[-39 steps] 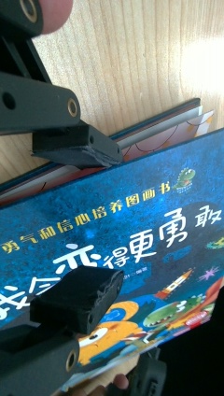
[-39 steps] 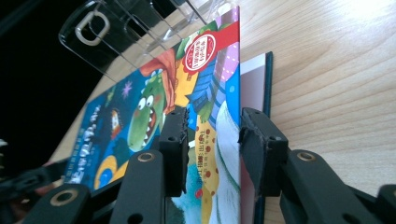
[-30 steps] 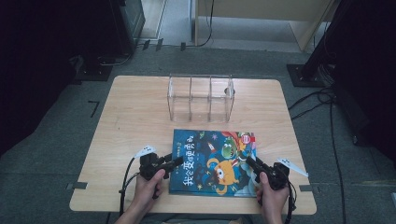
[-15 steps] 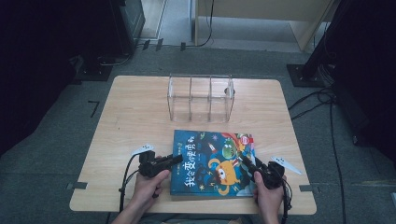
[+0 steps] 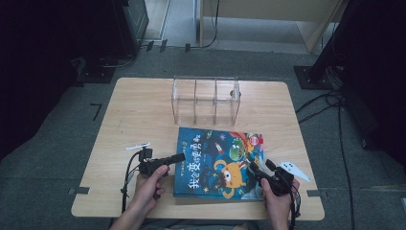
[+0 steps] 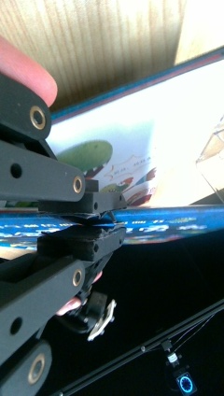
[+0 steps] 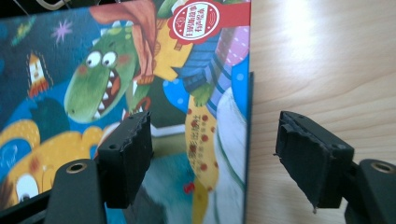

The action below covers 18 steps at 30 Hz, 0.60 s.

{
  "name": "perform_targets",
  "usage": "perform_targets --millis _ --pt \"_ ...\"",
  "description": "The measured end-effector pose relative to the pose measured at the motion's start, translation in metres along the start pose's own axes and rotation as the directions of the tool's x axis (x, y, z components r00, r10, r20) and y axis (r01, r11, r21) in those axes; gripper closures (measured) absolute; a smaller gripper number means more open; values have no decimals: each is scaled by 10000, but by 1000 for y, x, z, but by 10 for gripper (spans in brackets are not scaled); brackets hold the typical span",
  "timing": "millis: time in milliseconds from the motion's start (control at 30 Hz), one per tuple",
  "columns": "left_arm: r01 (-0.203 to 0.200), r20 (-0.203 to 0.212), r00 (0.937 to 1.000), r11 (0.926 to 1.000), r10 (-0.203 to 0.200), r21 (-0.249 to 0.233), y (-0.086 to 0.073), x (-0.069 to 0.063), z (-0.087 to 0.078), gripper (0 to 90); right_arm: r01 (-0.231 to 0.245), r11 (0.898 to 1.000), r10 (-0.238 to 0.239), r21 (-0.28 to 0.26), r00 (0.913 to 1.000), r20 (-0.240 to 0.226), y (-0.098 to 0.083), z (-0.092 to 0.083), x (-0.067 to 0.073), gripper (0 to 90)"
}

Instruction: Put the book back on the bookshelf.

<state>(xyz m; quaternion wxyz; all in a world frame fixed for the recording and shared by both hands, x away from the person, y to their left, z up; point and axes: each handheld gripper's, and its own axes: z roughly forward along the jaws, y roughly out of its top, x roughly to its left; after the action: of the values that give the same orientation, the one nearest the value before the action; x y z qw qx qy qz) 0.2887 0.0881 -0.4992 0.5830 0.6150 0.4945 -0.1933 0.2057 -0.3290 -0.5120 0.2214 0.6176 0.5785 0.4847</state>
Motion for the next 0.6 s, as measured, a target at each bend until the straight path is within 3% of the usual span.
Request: perform_targets --millis 133,167,200,267,300,333,367,467,600 --pt "-339 -105 9994 9994 339 2 8 -10 0 838 979 9937 -942 -551 9934 652 -2 -16 13 247" --pt "-449 -130 9989 9990 448 -12 10 -13 0 838 979 9937 -942 -551 9934 652 -2 -16 13 247" --pt "-551 -166 9983 9985 550 -27 12 -16 0 839 1272 9895 -1228 -683 9903 655 -3 -19 18 247" --pt "-660 -218 9976 9978 658 -47 15 -20 0 839 1856 9793 -1827 -804 9823 416 -5 -23 27 247" --pt "-728 -302 9969 9973 726 -54 17 -21 0 840 2432 9671 -2429 -749 9700 127 -8 -23 37 248" --pt "-747 -319 9967 9972 744 -75 18 -22 0 840 2661 9614 -2669 -700 9637 -10 -10 -22 40 247" --pt "-747 -319 9967 9972 744 -75 18 -22 0 840 2661 9614 -2669 -700 9637 -10 -10 -22 40 247" --pt "-917 -421 9949 9957 912 -90 19 -27 -3 840 3057 9514 -3074 -375 9500 -555 -15 -16 48 231" --pt "-1022 -412 9939 9947 1019 -72 19 -31 -4 841 3295 9441 -3276 77 9407 -876 -20 -10 50 193"
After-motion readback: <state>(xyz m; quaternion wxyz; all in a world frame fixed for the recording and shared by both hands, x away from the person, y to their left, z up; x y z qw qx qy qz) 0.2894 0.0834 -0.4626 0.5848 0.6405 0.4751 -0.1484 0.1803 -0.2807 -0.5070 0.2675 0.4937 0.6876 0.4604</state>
